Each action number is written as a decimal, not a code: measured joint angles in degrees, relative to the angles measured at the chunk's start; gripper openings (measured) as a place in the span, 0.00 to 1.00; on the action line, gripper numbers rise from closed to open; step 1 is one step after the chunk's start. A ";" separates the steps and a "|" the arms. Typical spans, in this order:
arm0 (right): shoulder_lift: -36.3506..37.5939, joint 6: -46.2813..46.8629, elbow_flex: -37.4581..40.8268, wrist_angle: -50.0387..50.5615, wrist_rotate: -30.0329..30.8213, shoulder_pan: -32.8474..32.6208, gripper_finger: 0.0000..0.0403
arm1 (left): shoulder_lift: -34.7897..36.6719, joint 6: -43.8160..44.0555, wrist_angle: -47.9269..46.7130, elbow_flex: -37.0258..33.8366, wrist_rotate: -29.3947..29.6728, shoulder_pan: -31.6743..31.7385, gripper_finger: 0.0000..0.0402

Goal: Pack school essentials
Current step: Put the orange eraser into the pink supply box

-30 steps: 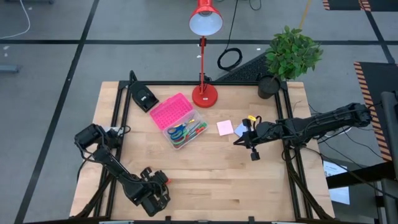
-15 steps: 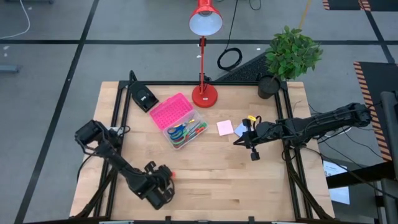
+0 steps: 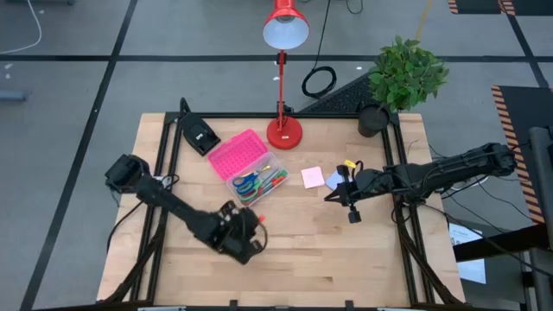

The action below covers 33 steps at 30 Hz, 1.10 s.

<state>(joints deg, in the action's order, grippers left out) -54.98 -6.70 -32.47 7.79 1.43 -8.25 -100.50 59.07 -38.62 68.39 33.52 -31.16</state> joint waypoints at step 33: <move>0.00 -0.16 0.00 2.87 0.00 0.00 0.02 | 0.38 -32.29 22.52 -4.73 -2.90 27.35 0.21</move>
<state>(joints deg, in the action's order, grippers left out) -54.98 -6.85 -32.47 10.66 1.43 -8.25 -100.12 26.78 -16.11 63.67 30.61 -3.81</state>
